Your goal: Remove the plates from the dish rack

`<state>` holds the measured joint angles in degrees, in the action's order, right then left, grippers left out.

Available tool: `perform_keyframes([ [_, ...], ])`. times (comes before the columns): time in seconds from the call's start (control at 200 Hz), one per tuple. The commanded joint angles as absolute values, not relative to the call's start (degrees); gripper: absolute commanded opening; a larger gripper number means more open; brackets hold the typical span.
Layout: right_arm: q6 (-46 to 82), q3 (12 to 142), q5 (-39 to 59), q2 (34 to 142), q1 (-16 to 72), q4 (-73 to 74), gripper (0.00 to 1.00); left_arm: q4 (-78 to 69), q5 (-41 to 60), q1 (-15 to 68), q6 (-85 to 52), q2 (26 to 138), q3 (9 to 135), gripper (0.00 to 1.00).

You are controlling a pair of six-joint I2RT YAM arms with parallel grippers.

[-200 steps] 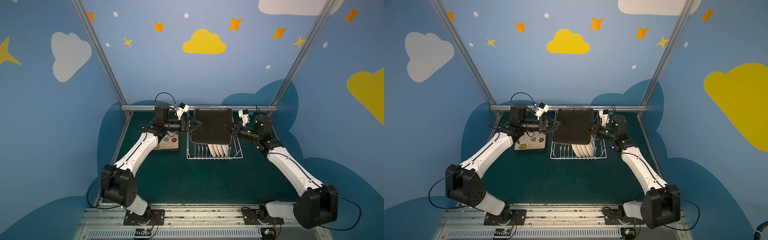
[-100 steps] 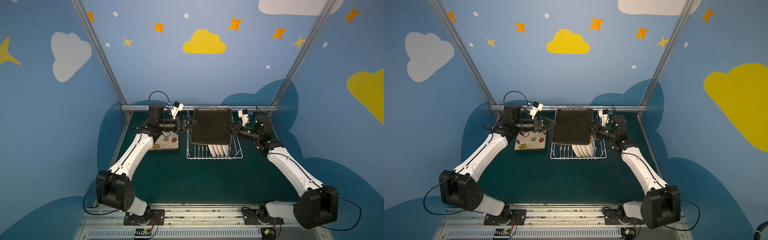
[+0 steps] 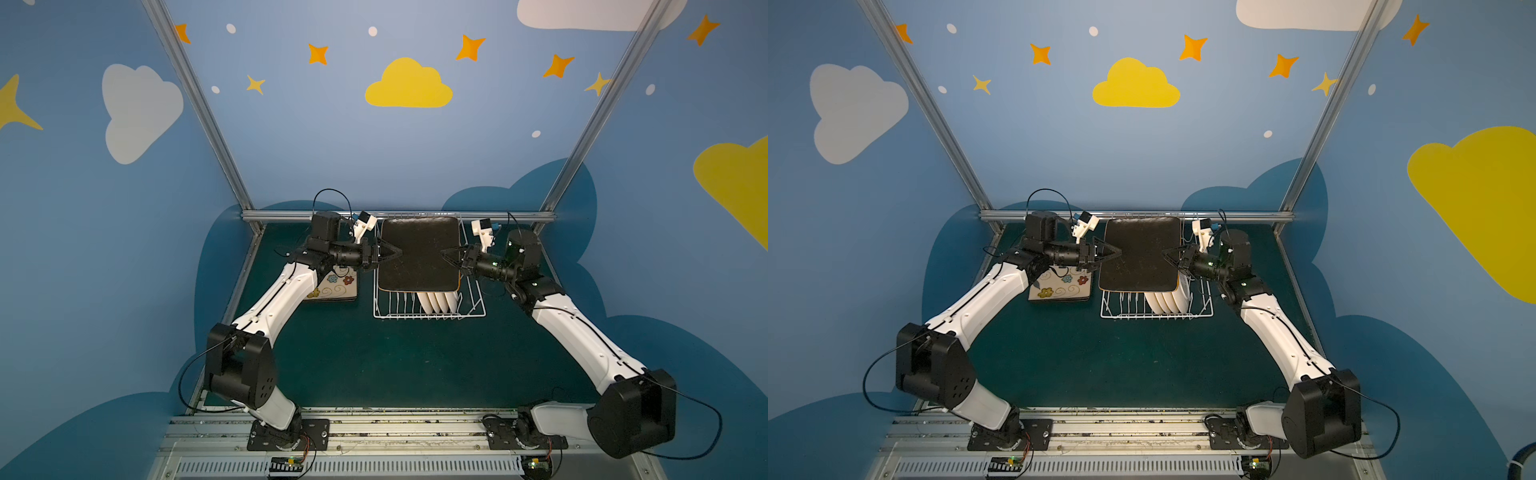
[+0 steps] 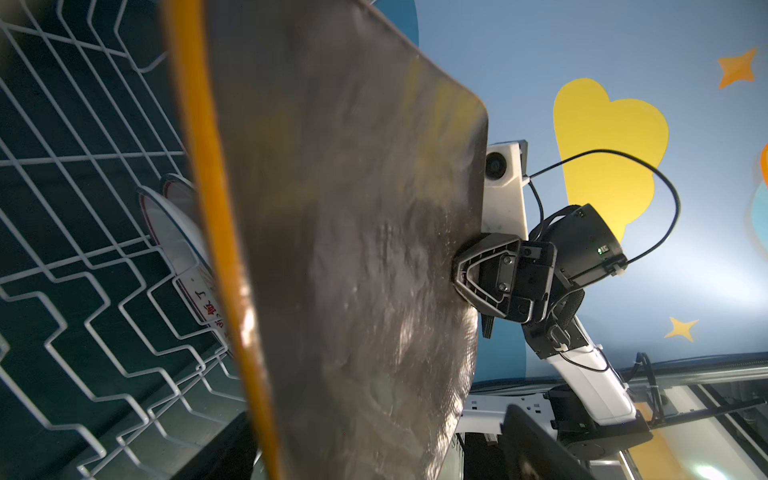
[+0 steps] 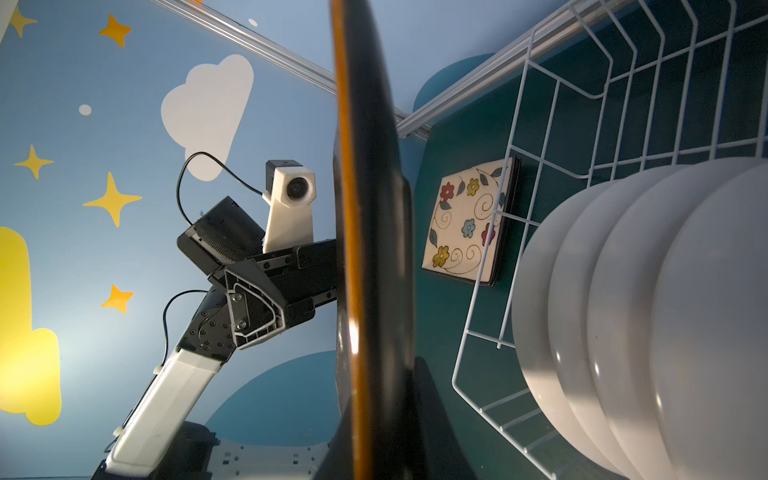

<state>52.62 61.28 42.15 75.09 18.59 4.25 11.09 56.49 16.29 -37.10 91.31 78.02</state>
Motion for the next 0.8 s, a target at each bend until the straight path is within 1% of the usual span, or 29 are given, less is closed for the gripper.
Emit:
perform_keyframes([
  [0.0,52.7,64.6,44.4,74.3,19.0,14.1,0.0,9.8,59.8,16.8,-38.0,92.5,80.2,0.86],
  [0.045,52.7,64.4,44.4,74.5,19.0,14.3,0.0,9.1,60.6,16.9,-38.6,92.8,80.1,0.83],
  [0.13,53.0,64.2,44.5,74.8,19.0,14.8,0.0,8.8,61.5,17.0,-39.0,93.1,80.1,0.74],
  [0.3,52.5,63.6,44.6,74.8,19.1,15.2,0.0,9.2,62.3,17.0,-38.8,92.9,80.2,0.63],
  [0.38,52.3,63.5,44.9,75.1,19.2,15.2,0.0,9.9,62.7,17.0,-38.5,92.9,80.2,0.53],
  [0.481,52.3,63.1,45.0,75.1,19.2,15.2,0.0,9.7,63.1,17.0,-38.5,93.0,80.2,0.45],
  [0.541,52.4,62.9,45.0,75.1,19.2,15.2,0.0,9.1,63.4,16.9,-39.0,93.0,79.9,0.43],
  [0.791,52.4,62.7,46.8,76.1,19.3,14.9,0.0,4.2,66.4,17.2,-42.4,93.9,79.5,0.4],
])
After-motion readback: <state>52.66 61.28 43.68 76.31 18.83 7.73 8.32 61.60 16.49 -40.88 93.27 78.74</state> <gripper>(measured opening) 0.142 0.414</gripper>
